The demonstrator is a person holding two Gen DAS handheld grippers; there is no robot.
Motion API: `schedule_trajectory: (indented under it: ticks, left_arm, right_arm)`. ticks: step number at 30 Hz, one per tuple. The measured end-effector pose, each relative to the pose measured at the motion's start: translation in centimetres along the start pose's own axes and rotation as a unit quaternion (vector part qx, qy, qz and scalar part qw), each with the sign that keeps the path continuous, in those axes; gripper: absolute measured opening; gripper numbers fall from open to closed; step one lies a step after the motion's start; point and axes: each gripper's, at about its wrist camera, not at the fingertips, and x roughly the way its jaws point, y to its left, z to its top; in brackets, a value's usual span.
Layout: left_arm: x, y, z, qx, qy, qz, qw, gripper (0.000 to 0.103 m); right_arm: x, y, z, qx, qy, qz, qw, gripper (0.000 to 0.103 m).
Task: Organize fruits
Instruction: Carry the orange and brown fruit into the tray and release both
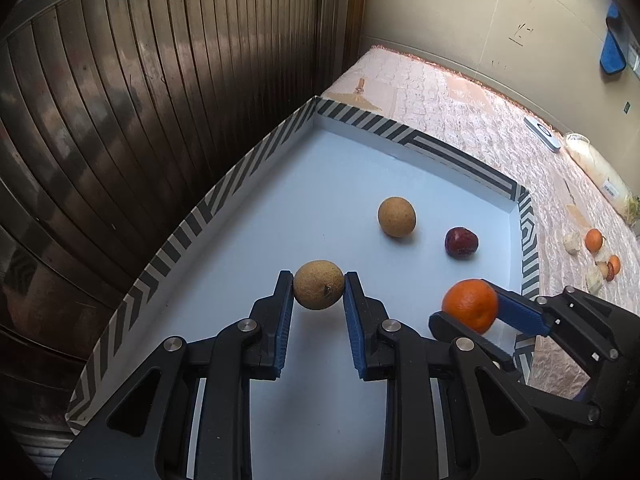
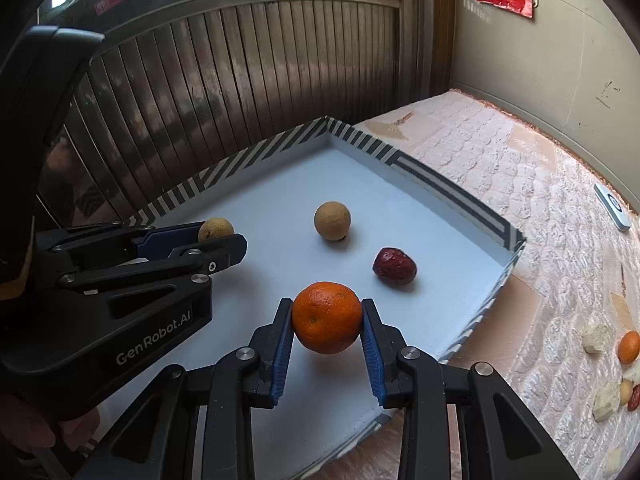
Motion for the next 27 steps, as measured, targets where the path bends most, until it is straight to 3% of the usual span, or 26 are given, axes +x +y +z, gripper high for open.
schedule_trajectory:
  ticks: [17, 21, 27]
  left_arm:
    - [1.6, 0.0, -0.1, -0.009, 0.039, 0.004, 0.9992, 0.027]
    - [1.3, 0.0, -0.2, -0.012, 0.032, 0.007, 0.9994, 0.049]
    - [0.0, -0.3, -0.6, -0.010, 0.015, 0.010, 0.9998, 0.051]
  right_arm:
    - [1.5, 0.4, -0.2, -0.010, 0.015, -0.005, 1.000, 0.032]
    - [0.8, 0.1, -0.4, 0.000, 0.007, 0.012, 1.000, 0.035]
    - [-1.3, 0.0, -1.0, 0.004, -0.012, 0.010, 1.000, 0.036]
